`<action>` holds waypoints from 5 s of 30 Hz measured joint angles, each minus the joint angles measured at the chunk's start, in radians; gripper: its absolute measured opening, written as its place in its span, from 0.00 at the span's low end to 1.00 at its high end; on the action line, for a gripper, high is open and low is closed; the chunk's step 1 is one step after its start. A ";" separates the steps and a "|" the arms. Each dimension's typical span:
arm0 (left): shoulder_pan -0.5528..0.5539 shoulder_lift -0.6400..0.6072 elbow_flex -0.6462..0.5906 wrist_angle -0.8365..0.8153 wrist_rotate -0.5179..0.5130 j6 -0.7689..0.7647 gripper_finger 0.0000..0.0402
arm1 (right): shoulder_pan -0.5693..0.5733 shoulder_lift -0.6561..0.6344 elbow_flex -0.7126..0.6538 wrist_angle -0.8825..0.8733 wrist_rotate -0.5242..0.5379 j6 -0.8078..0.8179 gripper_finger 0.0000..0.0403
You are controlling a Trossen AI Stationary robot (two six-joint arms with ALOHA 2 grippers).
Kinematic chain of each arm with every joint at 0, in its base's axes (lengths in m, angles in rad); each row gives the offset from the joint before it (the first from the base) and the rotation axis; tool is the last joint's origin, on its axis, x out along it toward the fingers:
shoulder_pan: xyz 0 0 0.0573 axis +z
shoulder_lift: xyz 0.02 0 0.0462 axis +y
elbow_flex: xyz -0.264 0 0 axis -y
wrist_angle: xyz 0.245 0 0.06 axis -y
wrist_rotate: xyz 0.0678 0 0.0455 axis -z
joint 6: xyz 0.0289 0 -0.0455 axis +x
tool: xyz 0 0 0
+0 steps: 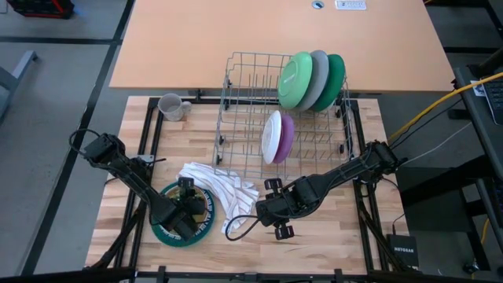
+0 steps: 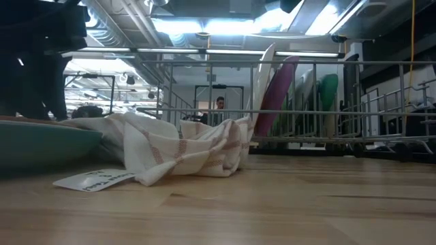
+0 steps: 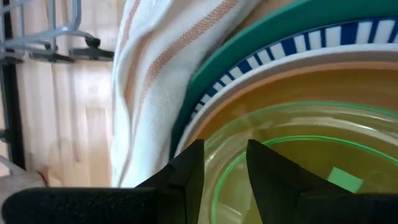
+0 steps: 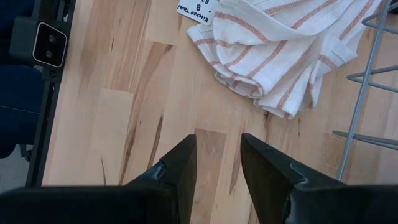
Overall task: Sort dishes
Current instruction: Put the transparent green plate into the dish rack
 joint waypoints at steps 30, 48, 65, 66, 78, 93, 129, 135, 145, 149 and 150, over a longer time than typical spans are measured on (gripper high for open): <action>0.008 0.000 0.000 0.001 -0.015 0.029 0.28 | 0.000 0.000 0.000 0.000 0.000 0.000 0.32; 0.073 0.000 0.000 0.001 -0.015 0.071 0.28 | 0.000 0.000 0.000 0.000 0.000 0.000 0.32; 0.085 -0.026 0.047 -0.101 -0.012 0.006 0.28 | 0.000 0.000 0.000 0.000 0.000 0.000 0.32; 0.080 -0.033 0.061 -0.124 -0.006 -0.016 0.28 | 0.000 0.000 0.000 0.000 0.000 0.000 0.32; -0.116 -0.063 0.117 -0.097 0.384 -0.097 0.28 | 0.000 0.000 0.000 0.000 -0.002 0.025 0.32; -0.273 -0.063 0.116 -0.096 0.382 -0.168 0.28 | 0.000 0.000 0.000 0.000 -0.003 0.026 0.32; -0.270 -0.061 -0.032 0.044 0.322 -0.148 0.19 | 0.000 0.000 0.000 -0.001 -0.004 0.022 0.32; -0.270 -0.061 -0.032 0.054 0.287 -0.148 0.09 | 0.000 0.000 0.000 0.000 -0.004 0.022 0.32; -0.270 -0.061 -0.022 0.057 0.281 -0.207 0.00 | 0.000 0.000 0.000 0.001 -0.003 0.023 0.32; -0.270 -0.061 0.020 0.050 0.285 -0.226 0.00 | 0.000 0.000 0.000 0.019 -0.004 0.022 0.32; -0.270 -0.061 0.035 0.049 0.286 -0.225 0.00 | 0.000 0.000 0.000 0.029 -0.004 0.021 0.32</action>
